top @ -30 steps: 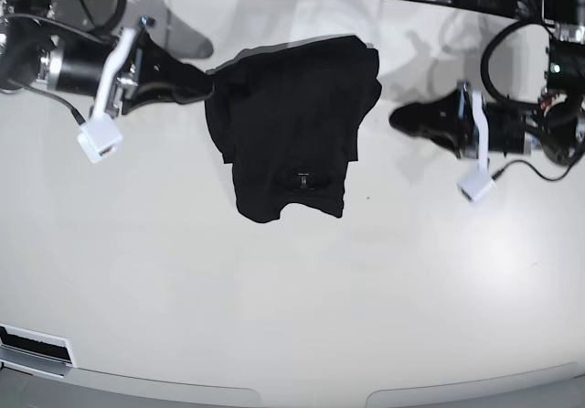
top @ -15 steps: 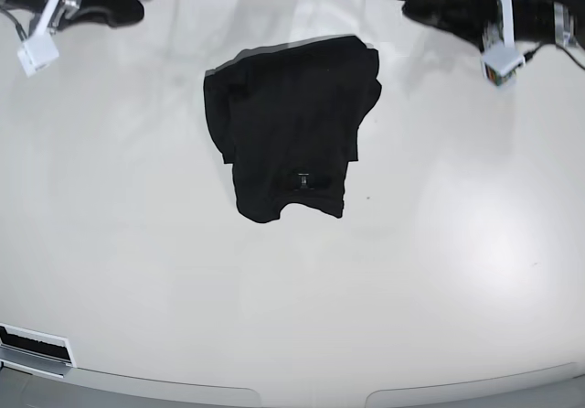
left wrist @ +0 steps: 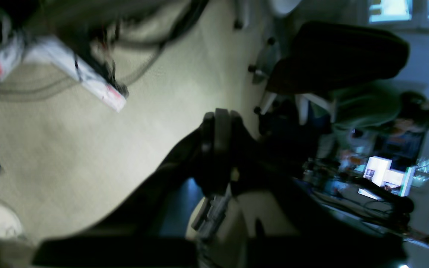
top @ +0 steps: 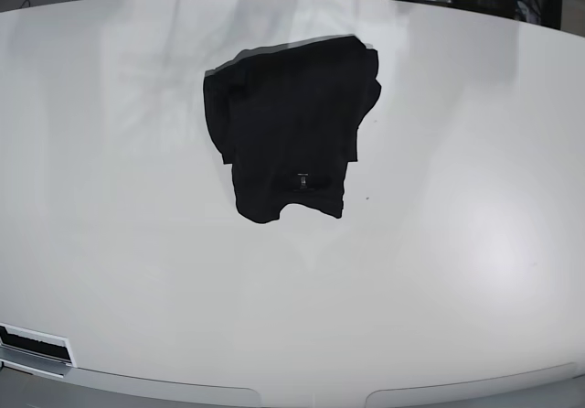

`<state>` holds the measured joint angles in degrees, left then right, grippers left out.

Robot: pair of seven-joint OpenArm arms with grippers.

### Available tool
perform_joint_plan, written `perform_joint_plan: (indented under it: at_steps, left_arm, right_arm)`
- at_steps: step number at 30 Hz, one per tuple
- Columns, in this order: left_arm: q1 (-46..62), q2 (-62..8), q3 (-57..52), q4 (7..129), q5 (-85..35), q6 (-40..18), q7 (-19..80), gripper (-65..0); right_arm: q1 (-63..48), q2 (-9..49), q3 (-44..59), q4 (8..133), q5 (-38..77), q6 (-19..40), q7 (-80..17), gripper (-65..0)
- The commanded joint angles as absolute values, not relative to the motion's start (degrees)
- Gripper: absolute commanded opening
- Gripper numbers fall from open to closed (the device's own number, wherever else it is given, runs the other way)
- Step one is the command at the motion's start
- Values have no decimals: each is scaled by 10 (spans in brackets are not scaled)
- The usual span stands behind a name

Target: Layout the t-shirt on the table in an organized manner, then fold the t-shirt properly

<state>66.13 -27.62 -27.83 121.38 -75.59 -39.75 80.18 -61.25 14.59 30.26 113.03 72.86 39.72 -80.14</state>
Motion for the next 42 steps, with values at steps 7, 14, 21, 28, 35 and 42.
perform_joint_plan:
  at_steps: [7,14,21,28,35,42]
  left_arm:
    - [648,-231,-264,1095,-684,-400,705,-650]
    - [566,-227,-159,866,-558,-400,615,-650]
    - [420,-214,-49,580,-385,-400,348,-650]
    - [260,-164,30,393,-205,-381,138,-650]
    - [199,-90,108,366,-54,-93,-9,-650]
    - [177,-62,134,359,-111,-30,-30,-650]
  right_arm:
    - [-580,154,182,962,513,400,-667,-650]
    - [-488,154,73,726,383,400,-543,-650]
    - [-380,152,-18,517,257,400,-333,-650]
    - [-273,133,-105,406,100,298,-137,-650]
    - [-199,85,-174,396,10,145,-138,-650]
    - [-179,38,-197,396,-48,57,-122,-650]
